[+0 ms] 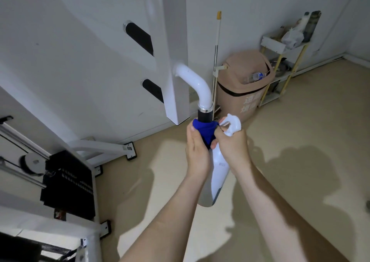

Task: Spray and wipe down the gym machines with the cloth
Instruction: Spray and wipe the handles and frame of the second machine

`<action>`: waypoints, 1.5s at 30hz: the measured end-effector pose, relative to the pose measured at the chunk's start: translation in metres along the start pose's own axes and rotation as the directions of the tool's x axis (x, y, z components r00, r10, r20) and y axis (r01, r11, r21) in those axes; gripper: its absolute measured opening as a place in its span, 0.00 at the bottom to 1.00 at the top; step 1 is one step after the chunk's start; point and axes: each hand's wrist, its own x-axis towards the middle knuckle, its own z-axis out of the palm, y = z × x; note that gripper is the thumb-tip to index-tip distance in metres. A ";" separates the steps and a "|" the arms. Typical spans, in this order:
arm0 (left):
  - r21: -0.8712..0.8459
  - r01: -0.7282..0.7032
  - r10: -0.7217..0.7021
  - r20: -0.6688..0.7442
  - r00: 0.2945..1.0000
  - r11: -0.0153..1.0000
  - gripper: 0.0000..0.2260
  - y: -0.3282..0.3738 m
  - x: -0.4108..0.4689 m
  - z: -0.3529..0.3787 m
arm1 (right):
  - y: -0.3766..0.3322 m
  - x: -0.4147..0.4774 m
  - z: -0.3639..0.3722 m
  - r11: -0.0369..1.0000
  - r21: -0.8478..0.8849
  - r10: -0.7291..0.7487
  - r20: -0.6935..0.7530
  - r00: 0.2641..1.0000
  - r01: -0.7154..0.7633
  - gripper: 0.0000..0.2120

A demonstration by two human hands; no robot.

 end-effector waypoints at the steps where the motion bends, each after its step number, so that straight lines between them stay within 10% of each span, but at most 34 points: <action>1: 0.047 0.021 -0.020 -0.008 1.000 0.999 0.17 -0.011 0.000 -0.003 | 0.007 -0.001 -0.001 0.999 -0.014 0.033 0.004 0.999 -0.033 0.16; 6: 0.053 0.210 -0.212 0.030 0.977 0.976 0.13 -0.037 0.002 -0.010 | 0.030 0.005 -0.002 0.967 -0.172 0.195 0.022 0.981 -0.188 0.03; 13: 0.142 0.583 -0.599 0.135 0.789 0.800 0.18 -0.024 0.008 -0.033 | 0.033 -0.010 0.006 0.911 -0.340 0.235 -0.035 0.971 -0.233 0.11; 19: 0.522 0.419 -0.600 0.239 0.764 0.743 0.18 -0.013 0.004 -0.087 | 0.039 -0.057 0.027 0.806 -0.558 0.222 -0.023 0.975 -0.197 0.06; 26: 0.263 0.540 -0.595 0.477 0.647 0.799 0.24 0.049 0.008 -0.177 | 0.002 -0.096 0.106 0.882 -0.466 0.063 -0.034 0.997 -0.072 0.08; 33: 0.024 0.431 -0.427 0.188 0.884 0.902 0.19 0.097 0.055 -0.244 | -0.047 -0.072 0.192 0.941 -0.338 0.019 -0.013 1.000 -0.023 0.15; 45: -0.003 0.355 -0.351 0.142 0.926 0.935 0.13 0.125 0.110 -0.261 | -0.059 -0.016 0.240 0.883 -0.469 -0.043 -0.095 0.995 -0.007 0.21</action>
